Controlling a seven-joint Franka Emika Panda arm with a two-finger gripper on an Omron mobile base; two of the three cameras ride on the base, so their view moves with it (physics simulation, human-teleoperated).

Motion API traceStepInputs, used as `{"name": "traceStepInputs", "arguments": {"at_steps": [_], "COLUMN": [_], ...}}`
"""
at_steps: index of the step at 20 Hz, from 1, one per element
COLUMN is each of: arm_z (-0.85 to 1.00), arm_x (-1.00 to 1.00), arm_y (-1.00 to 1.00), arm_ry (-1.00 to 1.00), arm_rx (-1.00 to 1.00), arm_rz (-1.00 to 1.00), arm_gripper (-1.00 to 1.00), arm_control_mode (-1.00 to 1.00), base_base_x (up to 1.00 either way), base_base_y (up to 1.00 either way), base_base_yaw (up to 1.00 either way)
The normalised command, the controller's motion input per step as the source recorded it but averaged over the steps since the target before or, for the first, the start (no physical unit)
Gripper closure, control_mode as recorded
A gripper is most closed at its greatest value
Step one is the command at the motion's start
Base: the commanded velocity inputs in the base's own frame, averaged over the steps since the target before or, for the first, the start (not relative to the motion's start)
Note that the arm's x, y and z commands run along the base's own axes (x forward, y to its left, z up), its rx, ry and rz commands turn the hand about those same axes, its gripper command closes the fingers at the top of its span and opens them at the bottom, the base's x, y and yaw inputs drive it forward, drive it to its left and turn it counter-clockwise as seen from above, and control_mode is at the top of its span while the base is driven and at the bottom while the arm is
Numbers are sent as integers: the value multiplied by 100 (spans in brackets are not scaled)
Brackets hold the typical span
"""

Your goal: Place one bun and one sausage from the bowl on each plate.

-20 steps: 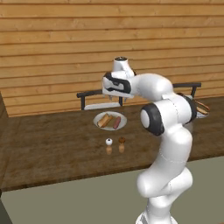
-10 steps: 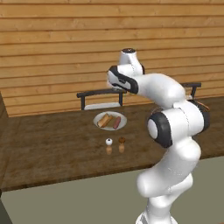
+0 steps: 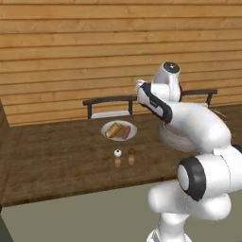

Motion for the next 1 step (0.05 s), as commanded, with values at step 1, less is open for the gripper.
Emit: {"name": "traceStepInputs", "arguments": {"at_steps": [1], "arm_z": [43], "arm_x": [-21], "arm_y": [-100], "arm_ry": [-7], "arm_rx": [16], "arm_rz": [-13], "arm_gripper": [-100], "arm_control_mode": [-100], "base_base_x": [0], "base_base_y": [0], "base_base_yaw": [0]}}
